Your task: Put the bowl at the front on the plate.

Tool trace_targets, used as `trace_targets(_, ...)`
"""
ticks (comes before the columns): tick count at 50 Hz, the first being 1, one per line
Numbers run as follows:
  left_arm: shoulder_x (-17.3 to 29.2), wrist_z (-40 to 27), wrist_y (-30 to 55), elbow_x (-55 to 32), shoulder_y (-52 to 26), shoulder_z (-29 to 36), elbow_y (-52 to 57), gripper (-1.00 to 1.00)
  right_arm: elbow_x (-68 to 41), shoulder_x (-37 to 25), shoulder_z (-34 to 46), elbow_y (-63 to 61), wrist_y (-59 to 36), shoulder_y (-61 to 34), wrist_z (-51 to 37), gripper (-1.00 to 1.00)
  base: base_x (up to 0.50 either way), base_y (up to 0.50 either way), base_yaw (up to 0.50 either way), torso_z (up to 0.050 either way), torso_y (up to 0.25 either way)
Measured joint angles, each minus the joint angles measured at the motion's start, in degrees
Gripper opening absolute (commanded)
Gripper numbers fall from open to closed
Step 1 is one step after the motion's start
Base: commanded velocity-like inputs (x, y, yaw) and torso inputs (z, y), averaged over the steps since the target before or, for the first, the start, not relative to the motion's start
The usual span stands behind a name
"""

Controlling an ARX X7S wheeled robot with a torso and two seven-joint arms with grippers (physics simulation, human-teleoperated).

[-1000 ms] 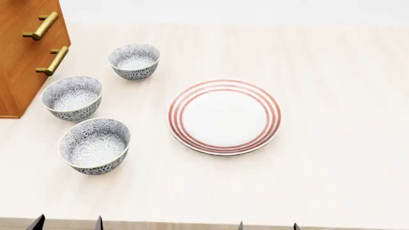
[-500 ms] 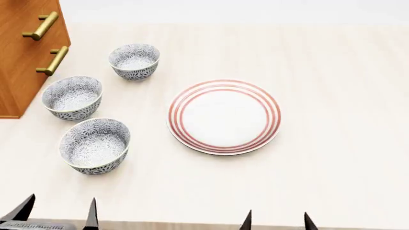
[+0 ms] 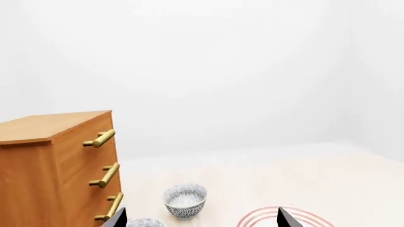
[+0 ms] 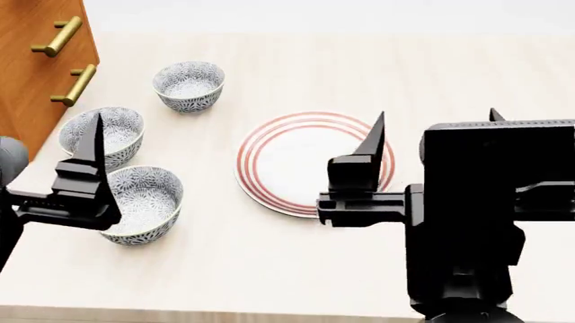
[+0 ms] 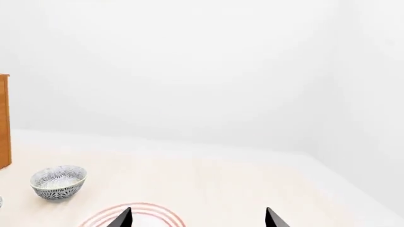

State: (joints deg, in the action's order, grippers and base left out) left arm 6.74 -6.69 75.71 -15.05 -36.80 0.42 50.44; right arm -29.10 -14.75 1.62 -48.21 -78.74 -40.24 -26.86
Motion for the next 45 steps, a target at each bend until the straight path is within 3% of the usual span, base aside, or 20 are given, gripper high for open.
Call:
trace_targets(9, 4.70, -23.54, 8.24, -32.71, -14.40, -4.30, -3.09, 1.00, -32.78, -5.23, -1.33, 2.88, -5.63, -13.44, -21.25, 1.00, 0.00, 0.00, 0.00, 0.000, 0.000)
trace_targets(19, 8.55, -41.37, 10.63, -56.14, -25.79, -5.45, -8.50, 1.00, -48.92, -7.93, 0.77, 6.86, -7.29, -23.59, -31.91, 1.00, 0.00, 0.00, 0.00, 0.000, 0.000)
trace_targets(30, 11.24, -51.19, 10.31, -68.67, -33.41, -4.60, -12.45, 1.00, -55.60, -9.43, 3.60, 9.93, -7.11, -30.31, -36.18, 1.00, 0.00, 0.00, 0.00, 0.000, 0.000)
trace_targets(45, 13.29, -55.21, 8.34, -73.89, -35.92, -3.25, -13.36, 1.00, -58.91, -11.25, 6.15, 10.98, -5.76, -32.72, -37.86, 1.00, 0.06, 0.00, 0.00, 0.000, 0.000)
